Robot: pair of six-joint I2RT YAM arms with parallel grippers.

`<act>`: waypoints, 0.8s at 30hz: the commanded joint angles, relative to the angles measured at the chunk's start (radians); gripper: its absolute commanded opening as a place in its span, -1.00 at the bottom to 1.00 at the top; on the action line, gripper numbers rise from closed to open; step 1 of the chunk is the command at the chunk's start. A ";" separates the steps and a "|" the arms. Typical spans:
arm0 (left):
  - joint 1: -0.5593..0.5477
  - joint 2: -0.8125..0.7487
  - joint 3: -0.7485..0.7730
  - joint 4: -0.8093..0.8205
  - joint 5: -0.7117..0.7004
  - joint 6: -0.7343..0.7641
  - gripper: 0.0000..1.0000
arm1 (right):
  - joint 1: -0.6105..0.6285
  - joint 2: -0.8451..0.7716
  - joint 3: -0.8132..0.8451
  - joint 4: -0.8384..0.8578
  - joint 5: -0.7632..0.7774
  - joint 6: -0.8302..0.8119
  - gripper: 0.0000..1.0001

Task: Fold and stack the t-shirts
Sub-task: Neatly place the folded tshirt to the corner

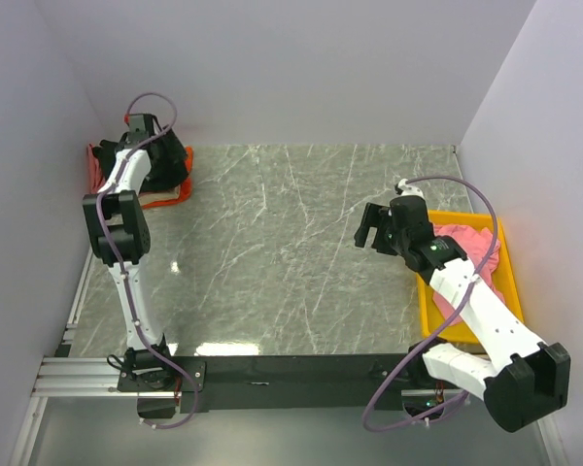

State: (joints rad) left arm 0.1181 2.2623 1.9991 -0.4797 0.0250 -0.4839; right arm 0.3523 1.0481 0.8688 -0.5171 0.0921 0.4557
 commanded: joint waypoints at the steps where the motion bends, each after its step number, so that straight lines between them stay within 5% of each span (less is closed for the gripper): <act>1: -0.001 -0.010 -0.049 0.038 0.061 -0.047 0.99 | -0.007 0.010 0.010 0.034 0.005 0.006 0.94; 7: -0.001 -0.017 -0.184 0.136 0.128 -0.084 0.99 | -0.009 0.039 0.007 0.045 -0.011 -0.002 0.93; 16: -0.001 -0.070 -0.001 -0.014 0.070 -0.051 0.99 | -0.009 0.024 0.027 0.046 0.003 -0.003 0.93; 19: -0.021 -0.227 -0.002 -0.036 0.017 -0.058 0.99 | -0.009 0.000 0.042 0.048 0.018 0.006 0.93; 24: -0.112 -0.545 -0.310 0.048 -0.167 -0.065 0.99 | -0.007 -0.042 0.033 0.077 0.017 0.005 0.94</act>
State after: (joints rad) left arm 0.0727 1.9640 1.7973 -0.4755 -0.0193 -0.5381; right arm 0.3500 1.0557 0.8700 -0.5049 0.0895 0.4557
